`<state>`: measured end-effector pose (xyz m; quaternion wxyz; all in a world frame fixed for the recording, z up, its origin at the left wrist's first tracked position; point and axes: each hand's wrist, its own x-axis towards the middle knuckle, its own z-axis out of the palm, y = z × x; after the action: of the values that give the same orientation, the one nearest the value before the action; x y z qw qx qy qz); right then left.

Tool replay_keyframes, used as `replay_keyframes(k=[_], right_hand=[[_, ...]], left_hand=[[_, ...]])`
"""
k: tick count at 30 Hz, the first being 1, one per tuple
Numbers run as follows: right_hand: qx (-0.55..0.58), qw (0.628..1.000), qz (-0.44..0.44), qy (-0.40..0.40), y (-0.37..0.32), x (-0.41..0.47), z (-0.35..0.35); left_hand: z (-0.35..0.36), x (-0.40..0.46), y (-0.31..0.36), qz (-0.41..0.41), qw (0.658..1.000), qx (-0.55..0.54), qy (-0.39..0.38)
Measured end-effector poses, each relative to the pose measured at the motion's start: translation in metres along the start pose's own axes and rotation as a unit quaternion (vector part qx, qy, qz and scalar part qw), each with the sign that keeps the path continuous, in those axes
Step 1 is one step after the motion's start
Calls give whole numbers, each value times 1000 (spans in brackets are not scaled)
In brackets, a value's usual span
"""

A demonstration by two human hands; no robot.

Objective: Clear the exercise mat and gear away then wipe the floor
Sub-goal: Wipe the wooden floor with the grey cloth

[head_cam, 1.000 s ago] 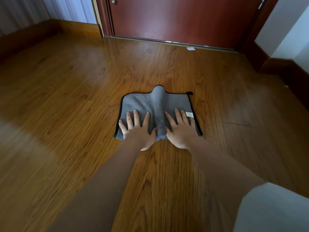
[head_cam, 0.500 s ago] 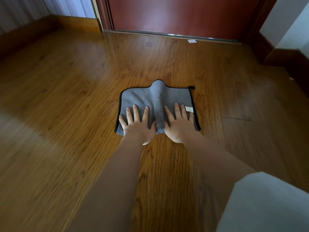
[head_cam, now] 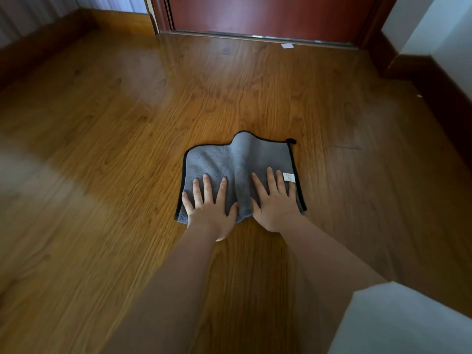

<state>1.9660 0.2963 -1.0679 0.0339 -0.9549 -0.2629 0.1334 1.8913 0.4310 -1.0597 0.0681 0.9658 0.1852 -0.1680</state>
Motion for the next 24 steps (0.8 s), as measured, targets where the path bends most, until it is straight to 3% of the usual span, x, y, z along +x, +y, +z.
replay_keyframes(k=[10, 15, 19, 24], right_hand=[[-17, 999, -25, -38, -42, -116, 30], [-26, 999, -23, 1, -49, -172, 53], [-44, 998, -44, 33, -49, -200, 60], [-26, 998, -59, 4, -54, -230, 62]], left_hand=[[53, -128, -33, -7, 1000, -1, 17], [80, -178, -48, -5, 996, -57, 62], [91, -207, -58, 25, 995, -32, 89], [102, -233, -61, 39, 997, -52, 47]])
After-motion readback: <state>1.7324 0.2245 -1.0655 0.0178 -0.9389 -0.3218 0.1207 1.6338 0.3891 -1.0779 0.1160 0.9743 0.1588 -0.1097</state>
